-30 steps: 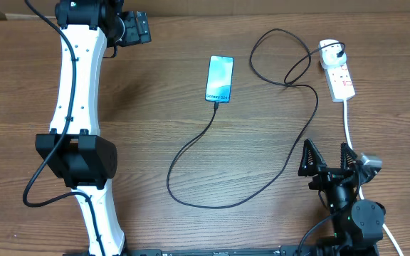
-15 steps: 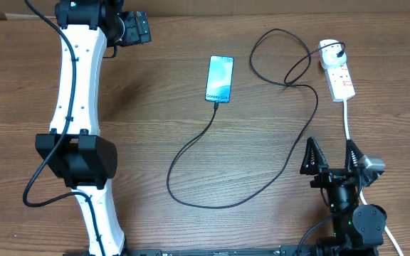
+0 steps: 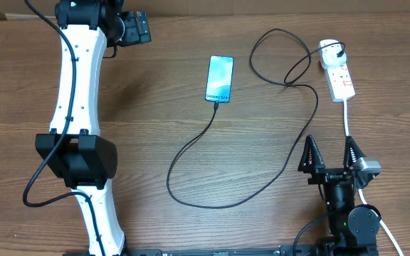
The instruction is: Plug charger to phone and switch on socket
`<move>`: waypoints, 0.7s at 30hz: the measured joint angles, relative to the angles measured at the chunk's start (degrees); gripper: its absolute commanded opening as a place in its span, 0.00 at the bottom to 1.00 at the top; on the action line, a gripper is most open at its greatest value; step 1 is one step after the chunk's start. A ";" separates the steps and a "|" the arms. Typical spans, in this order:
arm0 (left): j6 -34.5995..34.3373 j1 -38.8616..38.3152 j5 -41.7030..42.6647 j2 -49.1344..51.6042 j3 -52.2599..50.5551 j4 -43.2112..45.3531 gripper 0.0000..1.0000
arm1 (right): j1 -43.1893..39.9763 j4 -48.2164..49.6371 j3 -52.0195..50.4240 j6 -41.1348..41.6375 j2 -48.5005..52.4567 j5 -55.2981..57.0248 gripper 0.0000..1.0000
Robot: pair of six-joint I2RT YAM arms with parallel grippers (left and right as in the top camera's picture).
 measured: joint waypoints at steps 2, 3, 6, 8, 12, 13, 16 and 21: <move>0.00 0.00 0.02 0.02 0.00 0.00 1.00 | 0.00 -0.48 0.00 -1.44 0.00 -0.22 1.00; 0.00 0.00 0.00 0.00 0.00 0.00 1.00 | -0.02 -1.14 0.00 -2.01 0.00 -0.24 1.00; 0.00 0.00 0.00 0.02 0.00 0.00 1.00 | -0.17 -3.52 0.00 -3.19 0.00 -0.33 1.00; 0.00 0.00 0.00 0.02 0.00 0.00 1.00 | -0.39 -5.40 0.00 -3.80 0.00 -0.39 1.00; 0.00 0.00 0.02 0.02 0.00 0.00 1.00 | -0.39 -7.74 0.00 -5.75 0.00 -0.46 1.00; 0.00 0.00 0.02 0.02 0.00 0.00 1.00 | -0.39 -7.72 0.00 -6.93 0.00 -0.68 1.00; 0.00 0.00 0.00 0.02 0.00 0.00 1.00 | -0.39 -7.76 0.00 -9.01 0.00 -1.11 1.00; 0.00 0.00 0.02 0.02 0.00 0.00 1.00 | -0.39 -7.78 0.00 -11.45 0.00 -1.49 1.00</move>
